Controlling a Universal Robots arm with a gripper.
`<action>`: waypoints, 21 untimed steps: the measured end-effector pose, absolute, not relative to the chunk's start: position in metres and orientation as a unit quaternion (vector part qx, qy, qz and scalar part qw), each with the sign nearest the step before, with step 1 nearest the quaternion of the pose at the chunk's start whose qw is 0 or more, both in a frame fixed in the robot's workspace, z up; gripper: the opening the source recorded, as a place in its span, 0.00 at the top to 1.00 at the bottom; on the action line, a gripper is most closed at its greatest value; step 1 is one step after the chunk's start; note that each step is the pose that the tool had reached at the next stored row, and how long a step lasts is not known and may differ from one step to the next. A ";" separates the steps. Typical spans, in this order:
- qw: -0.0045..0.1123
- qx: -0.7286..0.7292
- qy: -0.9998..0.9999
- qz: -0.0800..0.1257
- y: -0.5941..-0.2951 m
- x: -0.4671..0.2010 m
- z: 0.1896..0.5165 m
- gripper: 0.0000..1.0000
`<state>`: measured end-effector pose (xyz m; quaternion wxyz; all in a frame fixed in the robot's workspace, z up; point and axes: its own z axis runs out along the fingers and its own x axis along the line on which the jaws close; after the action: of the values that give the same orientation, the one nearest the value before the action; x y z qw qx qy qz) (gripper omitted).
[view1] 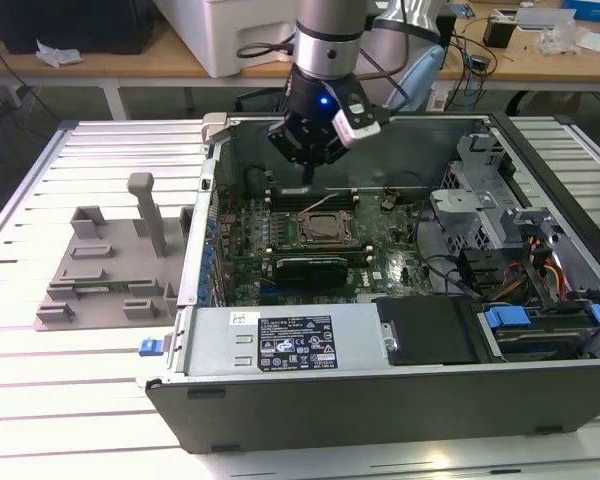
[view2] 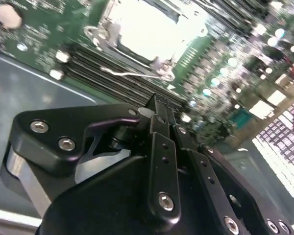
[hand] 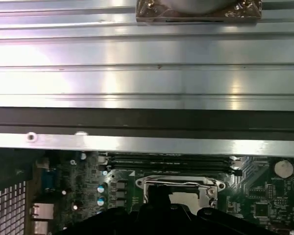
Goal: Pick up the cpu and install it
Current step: 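Install the first cpu locking lever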
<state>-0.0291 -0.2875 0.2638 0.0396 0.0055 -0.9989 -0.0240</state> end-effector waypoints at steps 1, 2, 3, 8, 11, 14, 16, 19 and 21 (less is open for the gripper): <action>0.041 0.005 -0.999 -0.024 -0.288 -0.024 0.261 0.89; 0.041 0.006 -0.999 -0.024 -0.288 -0.021 0.260 0.89; 0.042 0.006 -0.999 -0.024 -0.288 -0.019 0.257 0.89; 0.042 0.034 -0.998 -0.023 -0.288 -0.021 0.245 0.89; 0.042 0.036 -0.998 -0.023 -0.287 -0.025 0.236 0.89; 0.042 0.036 -0.998 -0.023 -0.279 -0.025 0.221 0.89; 0.042 0.036 -0.998 -0.023 -0.277 -0.025 0.220 0.89; 0.042 0.036 -0.998 -0.023 -0.277 -0.021 0.218 0.89; 0.043 0.036 -0.998 -0.023 -0.277 -0.015 0.217 0.89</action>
<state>-0.0149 -0.2773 0.2169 0.0427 0.0357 -0.9982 -0.0226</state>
